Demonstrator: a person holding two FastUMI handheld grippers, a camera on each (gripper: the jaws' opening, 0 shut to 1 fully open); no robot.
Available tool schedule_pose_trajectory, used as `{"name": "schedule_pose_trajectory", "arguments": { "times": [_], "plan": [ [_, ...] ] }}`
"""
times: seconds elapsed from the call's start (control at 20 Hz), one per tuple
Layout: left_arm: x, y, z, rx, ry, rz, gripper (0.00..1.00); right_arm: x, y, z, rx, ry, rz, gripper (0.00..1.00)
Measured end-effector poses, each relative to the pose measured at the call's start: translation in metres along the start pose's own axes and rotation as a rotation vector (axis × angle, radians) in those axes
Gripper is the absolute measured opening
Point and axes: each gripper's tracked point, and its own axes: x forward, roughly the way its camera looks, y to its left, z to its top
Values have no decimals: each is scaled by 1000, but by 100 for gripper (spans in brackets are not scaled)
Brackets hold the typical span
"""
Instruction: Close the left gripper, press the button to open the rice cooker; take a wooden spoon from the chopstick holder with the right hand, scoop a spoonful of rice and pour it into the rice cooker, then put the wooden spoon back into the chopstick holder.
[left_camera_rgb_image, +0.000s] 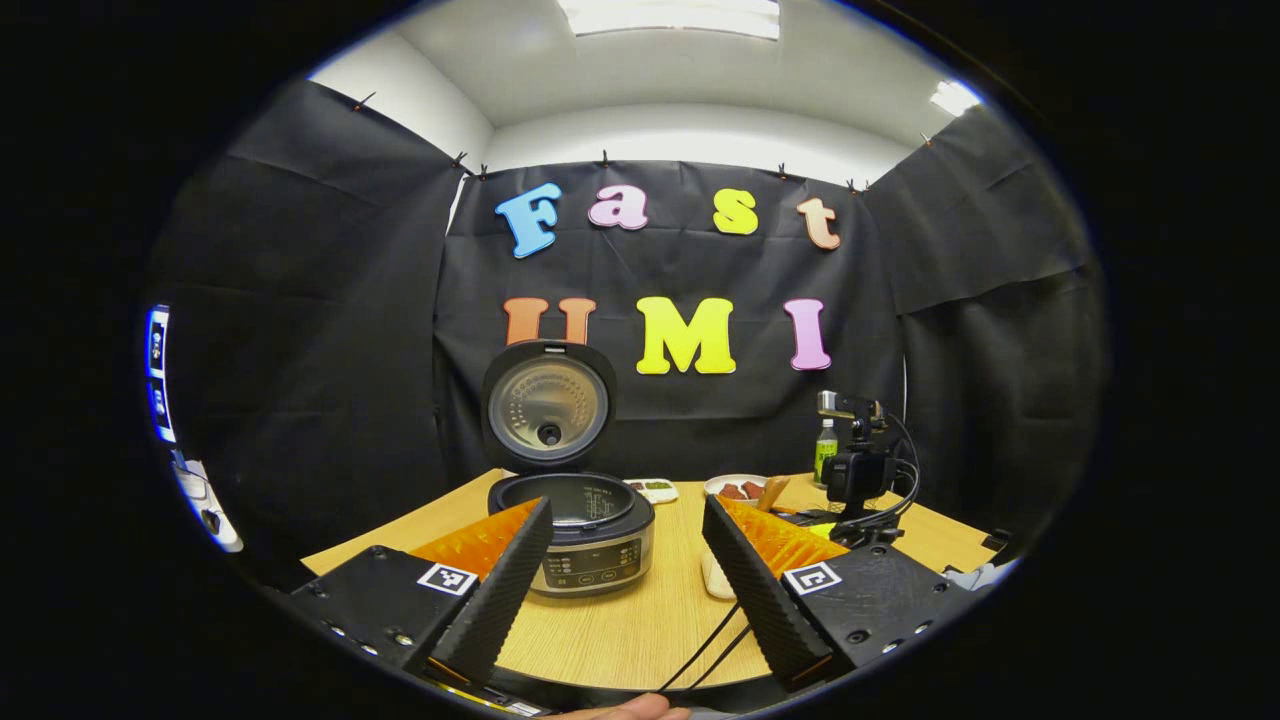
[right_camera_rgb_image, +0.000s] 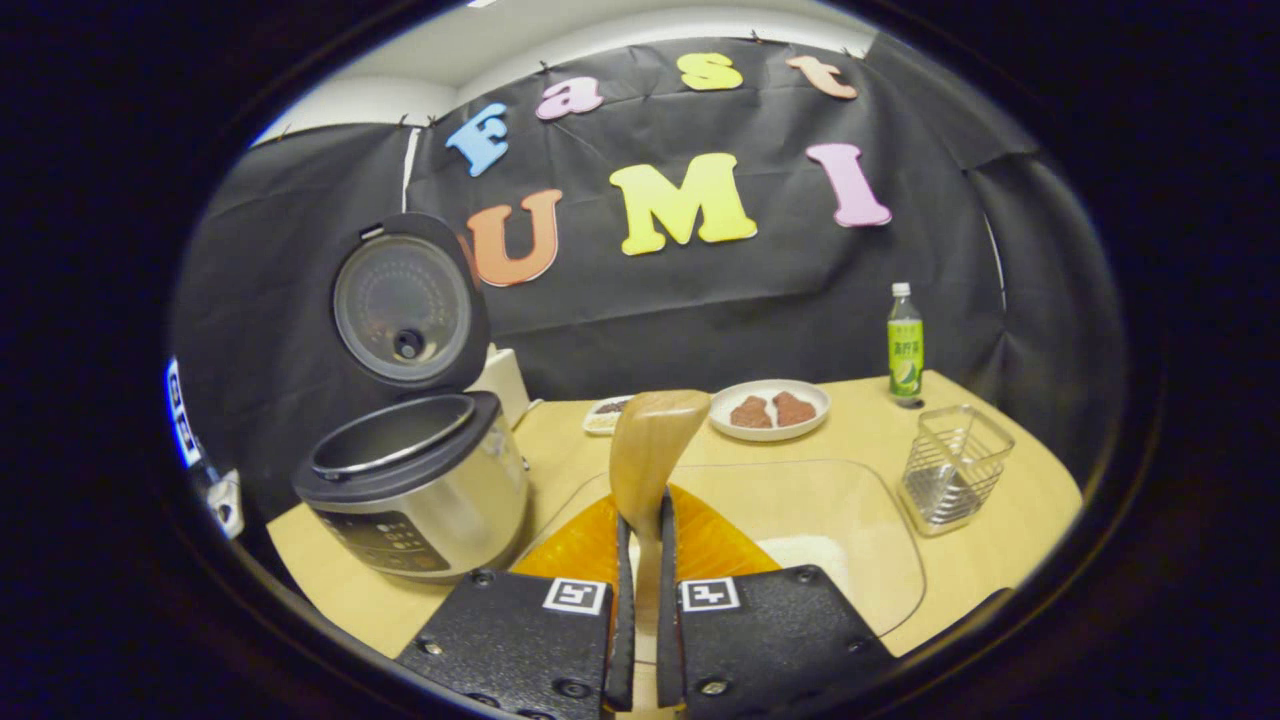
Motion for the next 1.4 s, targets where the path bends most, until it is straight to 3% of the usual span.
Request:
{"name": "schedule_pose_trajectory", "arguments": {
  "times": [0.1, 0.25, 0.4, 0.7, 1.4],
  "plan": [
    [0, 0, 1, -8, 1, 0, 96, 2, -6, 2, 113, 15, 31, 14],
    [1, 0, -3, -16, 13, -4, 96, 7, -21, 3, 376, 55, 86, 14],
    [-1, 10, 1, 18, 0, 40, 96, 6, -26, 13, 543, 70, 161, 14],
    [0, 3, -1, 31, 5, 22, 96, 0, -36, 21, 691, 53, 170, 14],
    [-5, 10, -3, 49, 12, 42, 95, -20, -76, 43, 1164, -32, 198, 13]
  ]
}}
